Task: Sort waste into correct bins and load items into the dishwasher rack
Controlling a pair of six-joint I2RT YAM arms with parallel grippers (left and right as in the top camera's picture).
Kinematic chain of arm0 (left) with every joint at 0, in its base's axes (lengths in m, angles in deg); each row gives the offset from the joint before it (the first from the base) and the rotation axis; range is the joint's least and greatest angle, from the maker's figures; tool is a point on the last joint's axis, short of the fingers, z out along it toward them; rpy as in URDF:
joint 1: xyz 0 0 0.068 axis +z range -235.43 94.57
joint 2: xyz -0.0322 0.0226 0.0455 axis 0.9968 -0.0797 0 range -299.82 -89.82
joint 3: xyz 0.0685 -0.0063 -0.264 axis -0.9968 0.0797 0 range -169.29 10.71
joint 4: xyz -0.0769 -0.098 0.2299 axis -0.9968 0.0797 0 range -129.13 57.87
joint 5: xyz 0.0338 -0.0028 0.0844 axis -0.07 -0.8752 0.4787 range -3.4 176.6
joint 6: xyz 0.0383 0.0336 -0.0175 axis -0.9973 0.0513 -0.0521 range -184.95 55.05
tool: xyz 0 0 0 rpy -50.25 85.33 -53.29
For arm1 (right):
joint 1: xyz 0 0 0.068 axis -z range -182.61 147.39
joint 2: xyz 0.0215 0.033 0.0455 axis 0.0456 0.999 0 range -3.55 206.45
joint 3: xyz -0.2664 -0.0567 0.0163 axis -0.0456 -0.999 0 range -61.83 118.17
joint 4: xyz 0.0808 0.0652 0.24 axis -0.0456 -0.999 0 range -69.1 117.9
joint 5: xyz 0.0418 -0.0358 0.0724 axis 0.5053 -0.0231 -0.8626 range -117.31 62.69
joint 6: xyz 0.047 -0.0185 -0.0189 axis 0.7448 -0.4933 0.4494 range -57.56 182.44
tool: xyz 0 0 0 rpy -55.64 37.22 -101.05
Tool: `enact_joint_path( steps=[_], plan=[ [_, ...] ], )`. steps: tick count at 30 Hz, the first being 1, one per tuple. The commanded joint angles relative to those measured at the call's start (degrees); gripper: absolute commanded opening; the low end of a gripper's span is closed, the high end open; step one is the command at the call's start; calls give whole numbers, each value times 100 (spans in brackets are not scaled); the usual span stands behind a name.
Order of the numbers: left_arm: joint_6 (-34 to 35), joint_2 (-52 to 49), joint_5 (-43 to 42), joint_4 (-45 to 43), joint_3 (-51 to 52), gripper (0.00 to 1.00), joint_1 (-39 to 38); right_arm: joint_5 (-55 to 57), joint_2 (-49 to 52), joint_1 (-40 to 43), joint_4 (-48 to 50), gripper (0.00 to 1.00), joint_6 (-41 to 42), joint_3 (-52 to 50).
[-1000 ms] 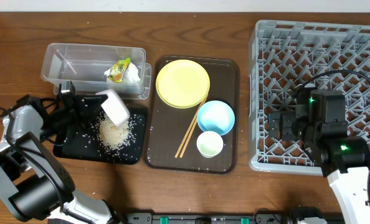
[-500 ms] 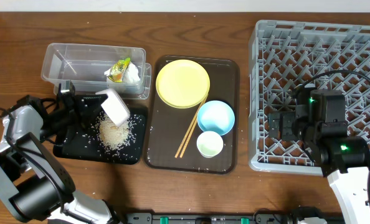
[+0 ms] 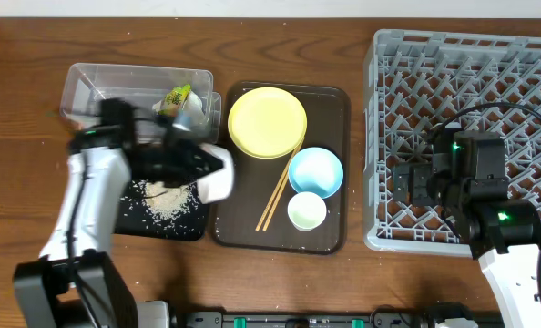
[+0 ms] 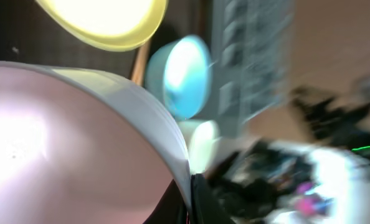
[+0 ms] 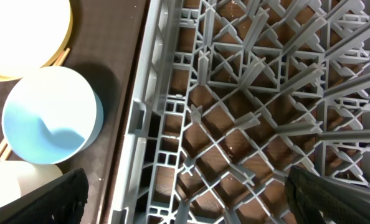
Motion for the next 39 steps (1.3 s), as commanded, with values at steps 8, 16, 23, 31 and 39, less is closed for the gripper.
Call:
enact_joint_path(
  steps=[8,16,23,31,39],
  plan=[
    [957,-44,3101,-1213,-24,7,-2162,-39,-20,-33,-2,99,55,118],
    [1663,-372,4138,-1495,-24,8,-2785,-39,-20,-33,-7,99,52,118],
    [1788,-498,4140,-1506,-24,25,-2826,-39,-20,-33,-7,99,52,118],
    [1784,-433,4138,-1502,-50,48,-2826,-39,-20,-33,-11,99,52,118],
    [1711,103,3615,-1469,-363,56,-2835,-39,-20,-33,-13,99,52,118]
  ],
)
